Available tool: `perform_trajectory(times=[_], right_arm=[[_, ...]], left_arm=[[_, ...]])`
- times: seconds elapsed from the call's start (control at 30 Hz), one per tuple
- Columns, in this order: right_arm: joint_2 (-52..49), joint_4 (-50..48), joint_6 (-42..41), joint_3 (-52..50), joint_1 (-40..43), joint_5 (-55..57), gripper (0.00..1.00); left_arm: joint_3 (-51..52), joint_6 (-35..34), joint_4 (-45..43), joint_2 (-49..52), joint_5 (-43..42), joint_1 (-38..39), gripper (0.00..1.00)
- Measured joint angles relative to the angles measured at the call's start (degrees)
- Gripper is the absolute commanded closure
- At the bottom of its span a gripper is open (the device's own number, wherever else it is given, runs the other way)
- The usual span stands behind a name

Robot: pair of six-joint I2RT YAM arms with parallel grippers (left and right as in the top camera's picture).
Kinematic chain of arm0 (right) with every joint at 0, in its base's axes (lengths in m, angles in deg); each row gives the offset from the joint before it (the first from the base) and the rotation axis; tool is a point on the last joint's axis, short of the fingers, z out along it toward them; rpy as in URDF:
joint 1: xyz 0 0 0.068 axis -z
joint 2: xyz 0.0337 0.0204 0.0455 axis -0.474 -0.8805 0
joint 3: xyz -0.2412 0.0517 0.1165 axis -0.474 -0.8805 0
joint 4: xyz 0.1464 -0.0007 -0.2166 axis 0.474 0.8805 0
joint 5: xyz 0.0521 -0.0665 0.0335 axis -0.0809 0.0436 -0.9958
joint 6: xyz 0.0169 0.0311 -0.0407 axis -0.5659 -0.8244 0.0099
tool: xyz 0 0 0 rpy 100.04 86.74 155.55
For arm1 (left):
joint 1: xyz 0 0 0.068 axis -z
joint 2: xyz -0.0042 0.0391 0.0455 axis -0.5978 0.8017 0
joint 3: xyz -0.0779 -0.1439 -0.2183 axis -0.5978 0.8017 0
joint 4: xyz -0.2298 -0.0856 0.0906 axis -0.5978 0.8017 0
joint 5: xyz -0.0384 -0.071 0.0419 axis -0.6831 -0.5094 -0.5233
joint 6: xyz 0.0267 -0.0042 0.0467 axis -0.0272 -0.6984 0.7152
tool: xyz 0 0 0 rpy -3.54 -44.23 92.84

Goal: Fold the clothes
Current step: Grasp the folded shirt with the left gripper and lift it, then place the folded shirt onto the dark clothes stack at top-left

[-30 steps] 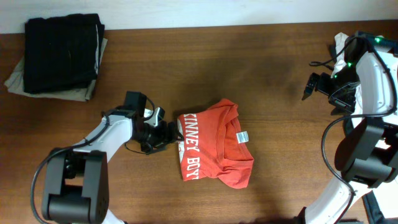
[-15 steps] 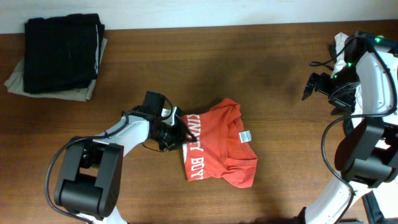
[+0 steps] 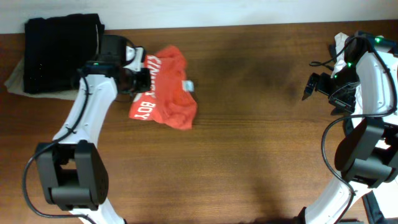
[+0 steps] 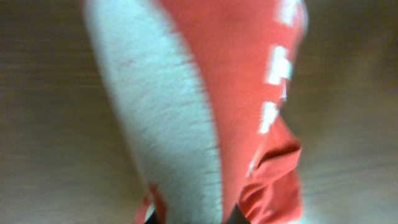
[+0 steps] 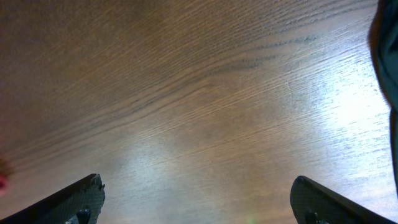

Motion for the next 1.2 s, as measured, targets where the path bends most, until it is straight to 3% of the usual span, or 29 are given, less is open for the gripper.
perform_trajectory(times=[0.27, 0.47, 0.67, 1.03, 1.2], right_arm=[[0.0, 0.0, 0.0, 0.0, 0.0, 0.0, 0.01], [0.0, 0.0, 0.0, 0.0, 0.0, 0.0, 0.01], [0.0, 0.0, 0.0, 0.0, 0.0, 0.0, 0.01], [0.0, 0.0, 0.0, 0.0, 0.0, 0.0, 0.01], [0.0, 0.0, 0.0, 0.0, 0.0, 0.0, 0.01]], left_arm=[[0.1, 5.0, -17.7, 4.8, 8.1, -5.4, 1.0], [0.1, 5.2, -25.0, 4.9, 21.8, -5.8, 0.99], [-6.1, 5.4, -23.7, 4.9, 28.8, -6.1, 0.99], [-8.9, 1.0, -25.7, 4.9, 31.1, -9.9, 0.98], [-9.0, -0.1, -30.9, 7.5, 31.4, -12.6, 0.98]])
